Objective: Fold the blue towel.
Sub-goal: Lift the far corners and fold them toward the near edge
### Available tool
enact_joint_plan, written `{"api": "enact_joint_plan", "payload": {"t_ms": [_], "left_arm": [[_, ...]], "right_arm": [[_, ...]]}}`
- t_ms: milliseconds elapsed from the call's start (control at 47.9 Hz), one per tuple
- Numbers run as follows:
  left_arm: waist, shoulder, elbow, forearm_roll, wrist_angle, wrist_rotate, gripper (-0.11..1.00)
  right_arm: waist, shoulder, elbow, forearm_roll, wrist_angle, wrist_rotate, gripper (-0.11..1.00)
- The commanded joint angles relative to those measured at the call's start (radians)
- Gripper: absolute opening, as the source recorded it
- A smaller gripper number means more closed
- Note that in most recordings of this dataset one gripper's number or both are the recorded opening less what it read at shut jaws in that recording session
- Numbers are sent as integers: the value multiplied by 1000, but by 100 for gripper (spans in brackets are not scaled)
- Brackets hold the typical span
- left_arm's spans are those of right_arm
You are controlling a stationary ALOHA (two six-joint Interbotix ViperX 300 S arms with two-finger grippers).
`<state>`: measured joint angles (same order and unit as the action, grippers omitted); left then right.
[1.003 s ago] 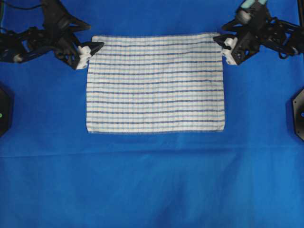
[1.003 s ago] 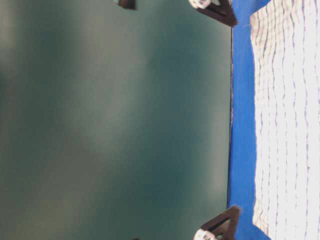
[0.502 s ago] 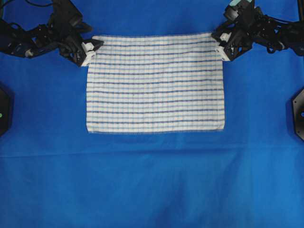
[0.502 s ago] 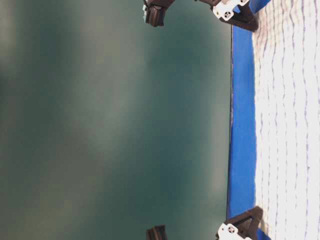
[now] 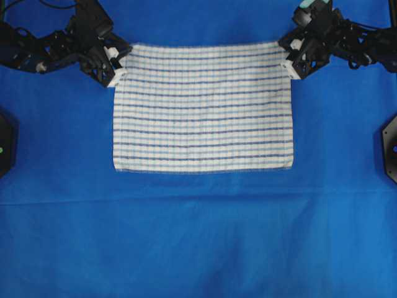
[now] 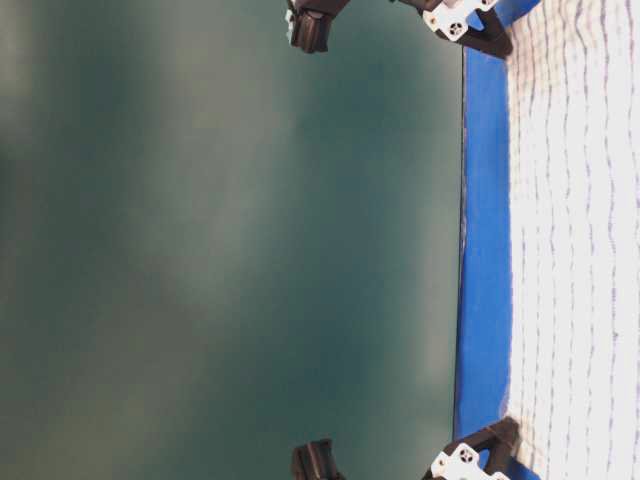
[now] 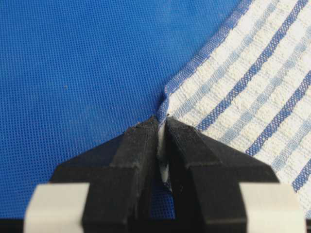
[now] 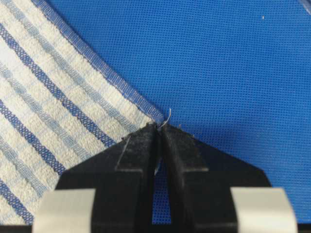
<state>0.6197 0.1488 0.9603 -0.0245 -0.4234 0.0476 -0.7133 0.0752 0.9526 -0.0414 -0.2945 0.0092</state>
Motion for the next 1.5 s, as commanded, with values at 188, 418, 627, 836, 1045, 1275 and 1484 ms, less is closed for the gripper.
{"api": "enact_joint_plan", "payload": {"t_ms": [188, 418, 627, 836, 1045, 1275, 1484], "left_arm": [[3, -91, -48, -2, 34, 6, 5], [12, -109, -78, -2, 81, 35, 5], [14, -120, -83, -2, 104, 35, 5], [-3, -209, -54, -2, 187, 32, 5], [-72, -322, -6, -2, 229, 34, 5], [-202, -396, 57, -2, 232, 31, 5], [-328, -442, 115, -2, 232, 26, 5]], "right_arm": [[0, -106, -6, 0, 3, 2, 6], [-5, -149, -8, -2, 34, 0, 6], [-6, -158, -5, -2, 38, 2, 6], [9, -235, 14, -2, 77, 9, 6], [78, -354, 61, 3, 103, 17, 6], [225, -451, 117, 46, 169, 18, 6], [380, -505, 160, 87, 238, 52, 6]]}}
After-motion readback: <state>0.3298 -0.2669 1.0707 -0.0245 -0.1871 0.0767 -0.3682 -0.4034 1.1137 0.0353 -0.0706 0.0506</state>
